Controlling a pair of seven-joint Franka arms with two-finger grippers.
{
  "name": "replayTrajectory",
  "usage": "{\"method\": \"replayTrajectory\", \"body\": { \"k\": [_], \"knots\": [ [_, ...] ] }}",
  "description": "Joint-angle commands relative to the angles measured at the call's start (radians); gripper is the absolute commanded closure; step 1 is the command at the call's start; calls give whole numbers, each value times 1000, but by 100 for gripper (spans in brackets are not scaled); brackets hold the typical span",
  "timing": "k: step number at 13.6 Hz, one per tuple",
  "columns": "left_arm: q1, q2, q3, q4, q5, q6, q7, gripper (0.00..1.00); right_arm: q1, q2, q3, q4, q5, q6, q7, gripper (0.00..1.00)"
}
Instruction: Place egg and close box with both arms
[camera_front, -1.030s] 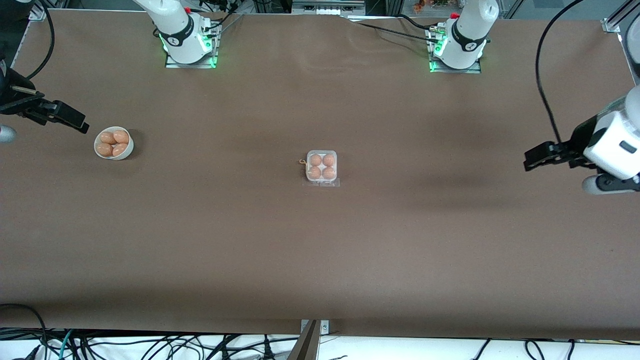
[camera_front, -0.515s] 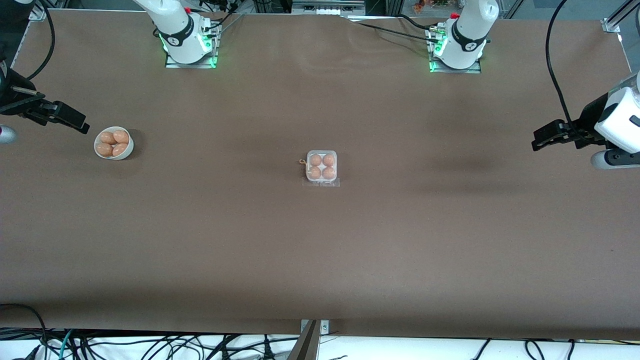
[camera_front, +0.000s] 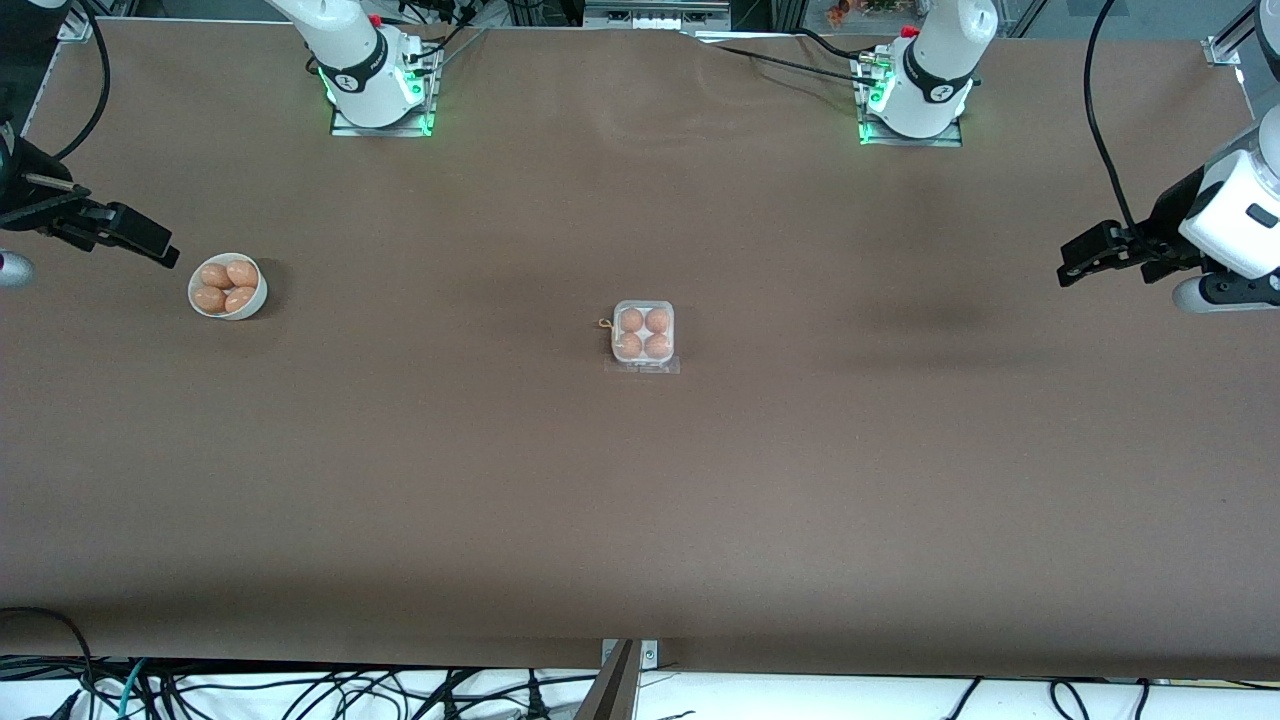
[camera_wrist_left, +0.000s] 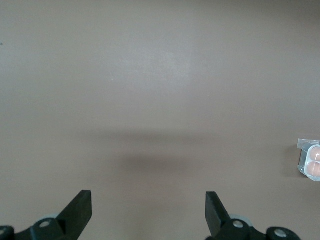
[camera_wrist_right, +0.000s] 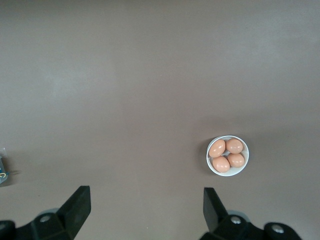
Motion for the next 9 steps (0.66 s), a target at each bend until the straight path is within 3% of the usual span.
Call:
{"method": "replayTrajectory", "body": {
  "k": [1, 9],
  "knots": [
    [7, -32, -12, -36, 31, 13, 18, 0, -3, 5, -1, 18, 14, -7, -5, 0],
    [7, -44, -13, -52, 32, 12, 20, 0, -3, 4, -1, 18, 26, -7, -5, 0]
  ]
}}
